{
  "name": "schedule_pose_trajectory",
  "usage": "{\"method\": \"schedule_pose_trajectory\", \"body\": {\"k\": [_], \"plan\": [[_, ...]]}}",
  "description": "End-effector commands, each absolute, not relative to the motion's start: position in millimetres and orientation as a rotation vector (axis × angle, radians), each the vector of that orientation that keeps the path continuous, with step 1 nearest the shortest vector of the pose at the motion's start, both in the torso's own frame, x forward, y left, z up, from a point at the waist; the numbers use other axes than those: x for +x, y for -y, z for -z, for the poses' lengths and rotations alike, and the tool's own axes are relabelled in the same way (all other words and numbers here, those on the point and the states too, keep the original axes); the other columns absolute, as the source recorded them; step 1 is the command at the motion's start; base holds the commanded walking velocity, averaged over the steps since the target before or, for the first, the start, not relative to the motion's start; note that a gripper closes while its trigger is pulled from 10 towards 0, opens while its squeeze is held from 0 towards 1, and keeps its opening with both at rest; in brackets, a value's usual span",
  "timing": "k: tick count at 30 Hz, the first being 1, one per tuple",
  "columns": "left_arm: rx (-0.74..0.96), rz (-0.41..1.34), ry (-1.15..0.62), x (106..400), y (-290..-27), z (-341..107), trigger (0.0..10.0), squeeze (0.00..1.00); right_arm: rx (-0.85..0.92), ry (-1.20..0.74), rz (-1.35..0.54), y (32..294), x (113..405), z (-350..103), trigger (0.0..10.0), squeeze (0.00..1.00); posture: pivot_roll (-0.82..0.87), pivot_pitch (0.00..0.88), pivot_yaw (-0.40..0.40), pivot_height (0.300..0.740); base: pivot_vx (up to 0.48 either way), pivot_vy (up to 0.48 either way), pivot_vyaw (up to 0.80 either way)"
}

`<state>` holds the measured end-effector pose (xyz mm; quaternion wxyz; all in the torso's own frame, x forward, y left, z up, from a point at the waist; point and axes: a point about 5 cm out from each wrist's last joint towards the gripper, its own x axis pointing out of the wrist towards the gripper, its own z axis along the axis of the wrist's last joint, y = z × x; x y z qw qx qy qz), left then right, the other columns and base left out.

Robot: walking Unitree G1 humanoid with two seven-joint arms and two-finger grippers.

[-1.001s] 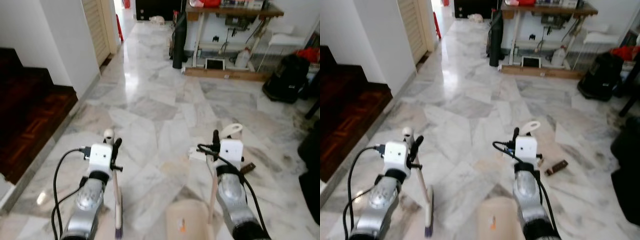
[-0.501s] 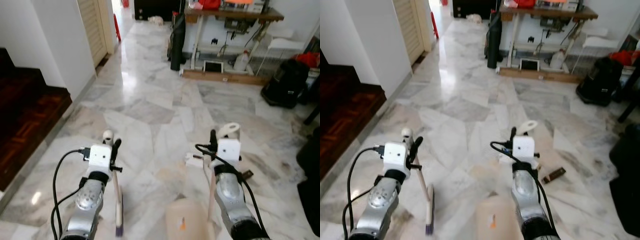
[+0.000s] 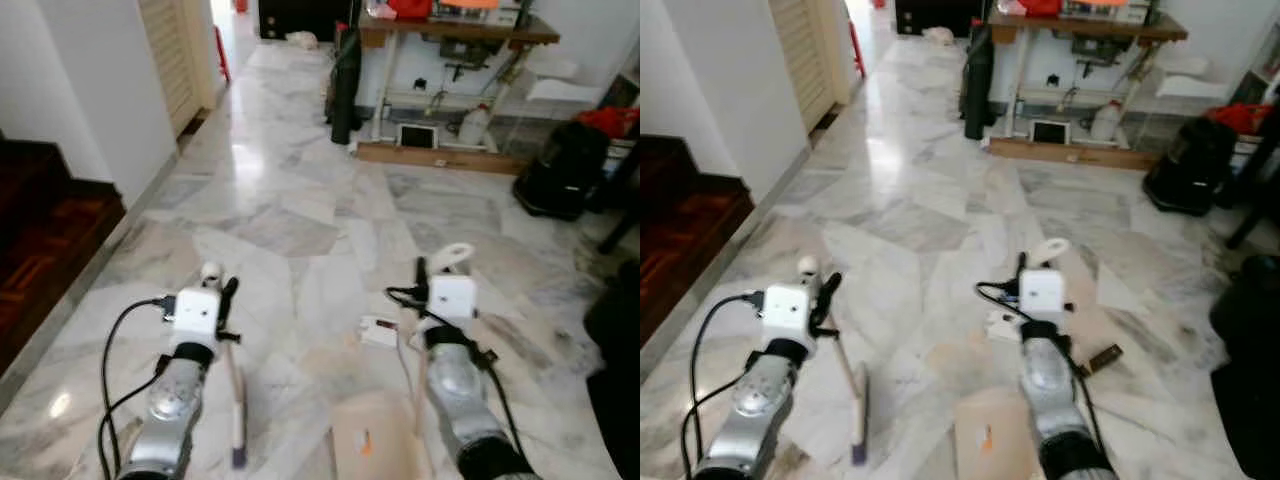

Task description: Sweep floor

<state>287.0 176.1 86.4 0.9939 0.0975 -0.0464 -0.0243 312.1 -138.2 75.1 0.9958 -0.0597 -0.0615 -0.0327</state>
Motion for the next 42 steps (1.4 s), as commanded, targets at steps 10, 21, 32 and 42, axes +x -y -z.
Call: {"method": "schedule_pose_trajectory", "body": {"k": [10, 21, 32, 42], "plan": [[0.199, 0.052, 0.134, 289.9, -173.2, -95.7, 10.0, 0.00, -0.090, 0.156, 0.103, 145.2, 316.2, -84.1, 10.0, 0.00, 0.11, 0.025, 0.010, 0.740, 0.303, 0.000, 0.00], [0.199, 0.051, 0.131, 289.4, -173.4, -95.4, 10.0, 0.00, -0.100, 0.167, 0.102, 145.8, 316.5, -85.4, 10.0, 0.00, 0.11, 0.030, 0.011, 0.740, 0.303, 0.000, 0.00], [0.200, 0.049, 0.133, 289.1, -173.5, -95.6, 10.0, 0.00, -0.100, 0.165, 0.103, 145.9, 316.5, -85.3, 10.0, 0.00, 0.11, 0.024, 0.009, 0.740, 0.302, 0.000, 0.00], [0.201, 0.047, 0.135, 289.2, -174.3, -95.7, 10.0, 0.00, -0.099, 0.168, 0.104, 145.2, 317.2, -86.0, 10.0, 0.00, 0.12, 0.017, 0.010, 0.740, 0.304, 0.000, 0.00]]}}
